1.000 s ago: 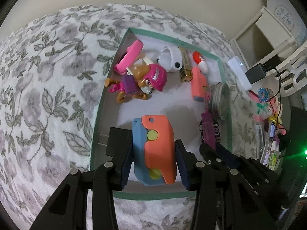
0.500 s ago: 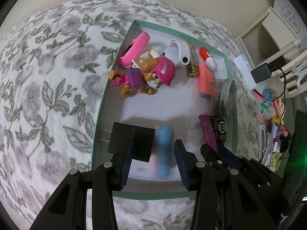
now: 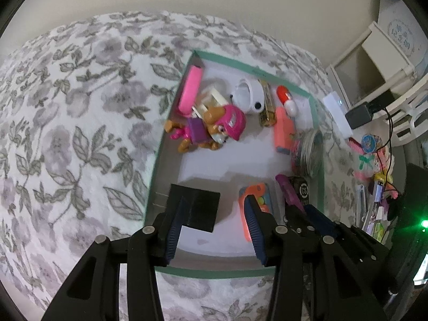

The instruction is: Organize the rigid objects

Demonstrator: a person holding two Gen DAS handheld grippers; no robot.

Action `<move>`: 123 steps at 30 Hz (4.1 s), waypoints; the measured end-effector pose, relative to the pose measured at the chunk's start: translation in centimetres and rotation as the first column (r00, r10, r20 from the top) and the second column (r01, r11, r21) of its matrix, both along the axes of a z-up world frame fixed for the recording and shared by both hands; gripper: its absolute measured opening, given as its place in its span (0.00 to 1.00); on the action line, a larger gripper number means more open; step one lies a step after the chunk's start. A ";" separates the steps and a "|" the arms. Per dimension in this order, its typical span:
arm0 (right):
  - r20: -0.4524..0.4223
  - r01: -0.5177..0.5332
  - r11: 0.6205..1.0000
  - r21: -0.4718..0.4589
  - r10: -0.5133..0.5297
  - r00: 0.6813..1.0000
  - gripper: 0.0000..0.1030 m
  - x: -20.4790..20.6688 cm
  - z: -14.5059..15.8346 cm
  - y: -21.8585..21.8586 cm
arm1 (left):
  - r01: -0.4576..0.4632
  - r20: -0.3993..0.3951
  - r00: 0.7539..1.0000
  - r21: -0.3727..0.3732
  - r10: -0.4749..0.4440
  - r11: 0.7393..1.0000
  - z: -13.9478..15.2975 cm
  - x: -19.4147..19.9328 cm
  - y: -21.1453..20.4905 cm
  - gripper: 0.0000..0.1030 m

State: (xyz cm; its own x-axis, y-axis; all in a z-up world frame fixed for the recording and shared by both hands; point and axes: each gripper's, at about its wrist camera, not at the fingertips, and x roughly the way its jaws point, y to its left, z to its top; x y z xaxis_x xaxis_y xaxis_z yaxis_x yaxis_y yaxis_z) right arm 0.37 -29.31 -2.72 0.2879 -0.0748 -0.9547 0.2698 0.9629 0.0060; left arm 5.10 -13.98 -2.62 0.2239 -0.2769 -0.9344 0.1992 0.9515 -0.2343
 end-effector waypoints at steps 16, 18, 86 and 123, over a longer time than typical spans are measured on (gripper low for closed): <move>0.107 0.026 0.999 -0.036 -0.022 0.994 0.49 -0.1 2.5 0.0 | -0.119 0.087 0.990 0.125 0.108 0.985 0.8 1.1 3.0 0.62; 0.112 0.024 0.999 -0.044 -0.019 0.993 0.52 0.0 2.6 0.0 | -0.132 0.096 0.988 0.138 0.119 0.982 0.8 1.2 3.4 0.76; 0.248 -0.020 0.995 -0.102 0.045 0.968 1.00 -8.3 5.4 4.0 | -0.175 0.331 0.942 0.338 0.058 0.925 4.4 -8.4 8.3 0.98; 0.275 -0.031 0.991 -0.132 0.067 0.959 1.00 -9.2 6.2 4.8 | -0.202 0.286 0.951 0.301 0.113 0.932 4.3 -8.5 9.5 0.98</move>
